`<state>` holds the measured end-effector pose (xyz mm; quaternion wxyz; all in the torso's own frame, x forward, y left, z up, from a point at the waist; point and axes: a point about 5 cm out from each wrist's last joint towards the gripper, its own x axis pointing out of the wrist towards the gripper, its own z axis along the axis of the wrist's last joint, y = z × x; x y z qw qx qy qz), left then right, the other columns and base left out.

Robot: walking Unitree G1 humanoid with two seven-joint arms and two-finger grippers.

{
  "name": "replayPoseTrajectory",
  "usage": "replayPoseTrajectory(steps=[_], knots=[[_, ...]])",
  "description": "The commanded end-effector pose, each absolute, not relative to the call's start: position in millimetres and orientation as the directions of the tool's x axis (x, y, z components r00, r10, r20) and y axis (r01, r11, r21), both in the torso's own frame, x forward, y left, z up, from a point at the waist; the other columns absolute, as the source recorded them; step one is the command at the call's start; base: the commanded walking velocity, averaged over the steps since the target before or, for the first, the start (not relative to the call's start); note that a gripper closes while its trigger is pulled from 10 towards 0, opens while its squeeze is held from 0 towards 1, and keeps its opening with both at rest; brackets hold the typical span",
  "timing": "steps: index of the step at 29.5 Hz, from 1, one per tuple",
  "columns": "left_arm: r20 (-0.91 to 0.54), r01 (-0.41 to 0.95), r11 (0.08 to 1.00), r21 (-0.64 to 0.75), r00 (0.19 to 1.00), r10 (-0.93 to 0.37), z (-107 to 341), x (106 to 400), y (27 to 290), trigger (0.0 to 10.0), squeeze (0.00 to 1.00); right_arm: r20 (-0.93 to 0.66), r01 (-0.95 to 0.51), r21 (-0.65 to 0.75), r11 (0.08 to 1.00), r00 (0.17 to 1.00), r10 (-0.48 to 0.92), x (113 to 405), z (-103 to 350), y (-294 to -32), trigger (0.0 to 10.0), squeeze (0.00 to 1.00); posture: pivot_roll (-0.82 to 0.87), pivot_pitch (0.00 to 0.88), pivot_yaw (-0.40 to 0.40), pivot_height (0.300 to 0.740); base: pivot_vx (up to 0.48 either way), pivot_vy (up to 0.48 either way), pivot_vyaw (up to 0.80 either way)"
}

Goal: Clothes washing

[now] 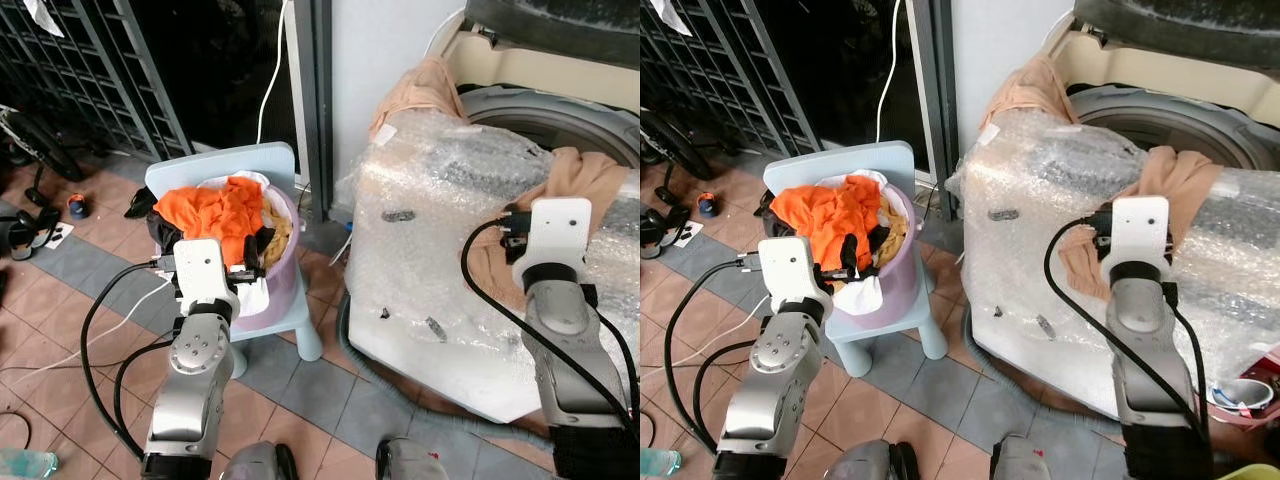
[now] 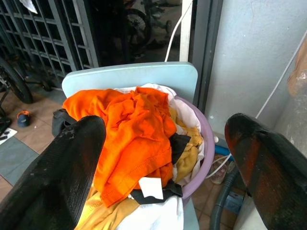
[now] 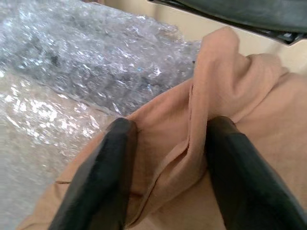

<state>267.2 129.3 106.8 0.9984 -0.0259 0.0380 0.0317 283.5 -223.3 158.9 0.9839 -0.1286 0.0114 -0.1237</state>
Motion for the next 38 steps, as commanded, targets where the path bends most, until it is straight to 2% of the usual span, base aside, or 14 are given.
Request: replayPoseTrajectory(steps=[1, 5, 12, 14, 16, 18, 19, 23, 24, 26, 30, 31, 32, 38], knots=[[-0.075, -0.07, 0.996, -0.051, 0.995, 0.066, 109.0, 267.6, 127.0, 10.0, 0.0, -0.059, 0.176, -0.205, 0.963, 0.98, -0.192, 287.4, 148.9, -215.4, 0.0, 0.0, -0.07, 0.091, 0.084, 0.74, 0.0, 0.0, 0.0], [-0.075, -0.07, 0.996, -0.049, 0.995, 0.066, 109.1, 268.7, 127.0, 10.0, 0.0, -0.057, 0.153, -0.201, 0.968, 0.984, -0.167, 290.0, 150.2, -213.6, 0.0, 0.0, -0.07, 0.093, 0.082, 0.74, 0.0, 0.0, 0.0], [-0.07, -0.074, 0.996, -0.044, 0.995, 0.071, 110.2, 272.3, 127.1, 10.0, 0.0, -0.087, 0.021, -0.278, 0.96, 0.995, -0.047, 313.9, 162.5, -225.6, 0.0, 0.0, -0.08, 0.085, 0.079, 0.74, 0.0, 0.0, 0.0], [-0.069, -0.078, 0.996, -0.045, 0.995, 0.075, 110.4, 273.4, 126.5, 10.0, 0.0, -0.084, -0.068, -0.308, 0.949, 0.996, 0.044, 331.6, 179.4, -228.1, 0.0, 0.0, -0.08, 0.082, 0.074, 0.74, 0.0, 0.0, 0.0], [-0.068, -0.08, 0.996, -0.047, 0.995, 0.077, 110.5, 274.1, 126.1, 10.0, 0.0, -0.044, -0.075, -0.318, 0.945, 0.997, 0.064, 339.6, 192.0, -228.6, 0.0, 0.0, -0.08, 0.077, 0.07, 0.74, 0.0, 0.0, 0.0], [-0.066, -0.083, 0.995, -0.048, 0.995, 0.08, 110.7, 274.9, 125.7, 10.0, 0.0, 0.031, -0.08, -0.328, 0.941, 0.995, 0.095, 358.8, 222.7, -228.9, 0.0, 0.0, -0.08, 0.075, 0.069, 0.74, 0.0, 0.0, 0.0], [-0.062, -0.085, 0.995, -0.047, 0.995, 0.082, 111.5, 275.2, 125.5, 10.0, 0.0, 0.1, -0.054, -0.343, 0.938, 0.991, 0.094, 370.8, 248.9, -229.9, 0.0, 0.0, -0.08, 0.072, 0.067, 0.74, 0.0, 0.0, 0.0], [-0.055, -0.088, 0.995, -0.044, 0.995, 0.085, 112.8, 276.1, 126.0, 10.0, 0.0, 0.23, 0.008, -0.346, 0.938, 0.97, 0.076, 383.3, 292.3, -233.8, 0.0, 0.0, -0.07, 0.067, 0.065, 0.74, 0.0, 0.0, 0.0], [-0.049, -0.095, 0.995, -0.04, 0.994, 0.093, 113.5, 276.2, 127.9, 10.0, 0.0, 0.398, 0.099, -0.316, 0.944, 0.917, 0.037, 382.1, 333.0, -238.4, 0.0, 0.0, -0.06, 0.065, 0.062, 0.74, 0.0, 0.0, 0.0], [-0.046, -0.102, 0.994, -0.038, 0.994, 0.1, 113.8, 276.2, 129.6, 10.0, 0.0, 0.505, 0.17, -0.309, 0.936, 0.863, 0.01, 377.6, 358.7, -241.1, 0.0, 0.0, -0.06, 0.065, 0.061, 0.74, 0.0, 0.0, 0.0], [-0.04, -0.123, 0.992, -0.032, 0.992, 0.122, 114.2, 275.6, 132.3, 10.0, 0.0, 0.59, 0.249, -0.379, 0.891, 0.807, 0.025, 371.3, 374.0, -239.0, 0.0, 0.0, -0.05, 0.063, 0.056, 0.74, 0.0, 0.0, 0.0], [-0.04, -0.126, 0.992, -0.032, 0.991, 0.125, 114.1, 275.6, 132.6, 10.0, 0.0, 0.585, 0.25, -0.392, 0.885, 0.811, 0.03, 372.6, 370.1, -238.1, 4.4, 0.0, -0.06, 0.064, 0.056, 0.74, 0.0, 0.0, 0.0], [-0.04, -0.126, 0.991, -0.033, 0.991, 0.125, 113.9, 275.5, 132.3, 10.0, 0.0, 0.535, 0.212, -0.415, 0.885, 0.843, 0.049, 377.1, 349.4, -235.4, 10.0, 0.0, -0.06, 0.064, 0.056, 0.74, 0.0, 0.0, 0.0], [-0.038, -0.114, 0.993, -0.035, 0.993, 0.112, 114.5, 275.6, 131.5, 10.0, 0.0, 0.381, 0.101, -0.347, 0.932, 0.924, 0.042, 375.3, 278.7, -230.0, 10.0, 0.0, -0.06, 0.073, 0.075, 0.74, 0.0, 0.0, 0.0]])
